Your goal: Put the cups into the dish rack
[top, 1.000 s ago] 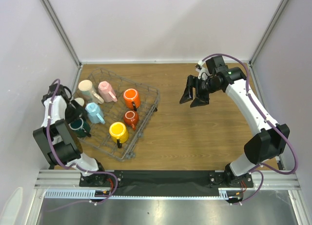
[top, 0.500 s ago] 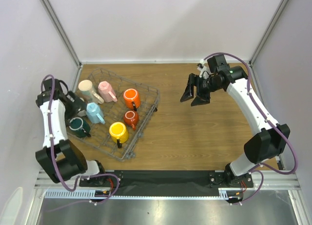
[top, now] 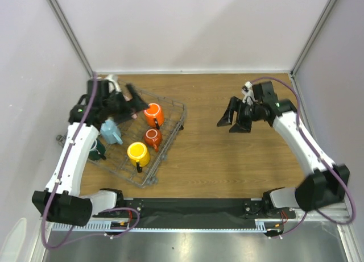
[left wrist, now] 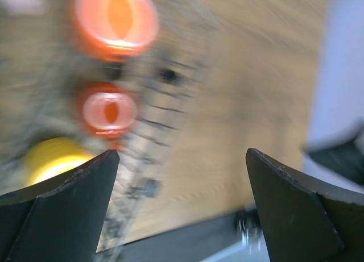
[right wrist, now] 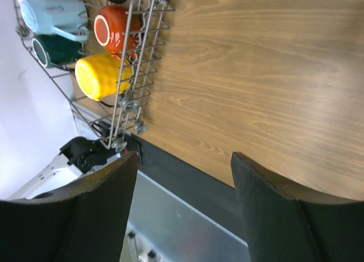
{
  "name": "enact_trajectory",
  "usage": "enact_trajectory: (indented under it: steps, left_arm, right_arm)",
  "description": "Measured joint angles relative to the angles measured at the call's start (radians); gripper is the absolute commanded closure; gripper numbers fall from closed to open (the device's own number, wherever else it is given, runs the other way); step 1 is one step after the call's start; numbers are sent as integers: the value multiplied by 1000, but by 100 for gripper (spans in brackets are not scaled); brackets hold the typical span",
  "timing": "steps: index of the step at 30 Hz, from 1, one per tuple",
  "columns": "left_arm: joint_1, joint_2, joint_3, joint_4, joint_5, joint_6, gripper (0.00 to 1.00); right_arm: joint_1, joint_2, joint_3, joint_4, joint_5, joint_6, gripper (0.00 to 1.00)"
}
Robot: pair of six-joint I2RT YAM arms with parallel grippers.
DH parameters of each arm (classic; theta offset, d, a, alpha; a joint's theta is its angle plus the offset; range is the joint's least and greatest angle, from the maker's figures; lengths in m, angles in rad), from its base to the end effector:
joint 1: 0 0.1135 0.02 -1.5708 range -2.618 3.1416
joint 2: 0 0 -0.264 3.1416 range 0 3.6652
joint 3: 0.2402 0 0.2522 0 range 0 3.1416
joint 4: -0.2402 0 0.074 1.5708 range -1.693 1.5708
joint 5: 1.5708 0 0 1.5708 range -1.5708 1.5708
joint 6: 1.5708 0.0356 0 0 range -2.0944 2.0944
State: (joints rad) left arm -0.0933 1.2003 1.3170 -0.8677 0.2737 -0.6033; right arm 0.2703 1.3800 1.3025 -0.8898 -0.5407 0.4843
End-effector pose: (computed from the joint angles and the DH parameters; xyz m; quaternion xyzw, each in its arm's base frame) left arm 0.2379 -0.0319 0.3738 -0.1766 0.8929 -0.2524 0.3284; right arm 0.2631 0.0919 0.3275 0.0194 0.9234 0.3426 0.1723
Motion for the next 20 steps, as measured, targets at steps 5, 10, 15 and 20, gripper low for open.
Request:
enact_trajectory:
  steps: [5,10,15,20]
  left_arm:
    - [-214,1,-35,136,93,-16,0]
    - [-255,-36,-175,246,151,-51,0]
    - [-255,-66,-233,301,185,-56,0]
    - [-255,-137,-369,456,233,-115,0]
  right_arm:
    - [-3,-282,-240,180,83,59,21]
    - [-4,-375,-370,318,127,112,0]
    - [-6,-388,-542,370,146,158,0]
    - [-6,-515,-701,424,179,199,0]
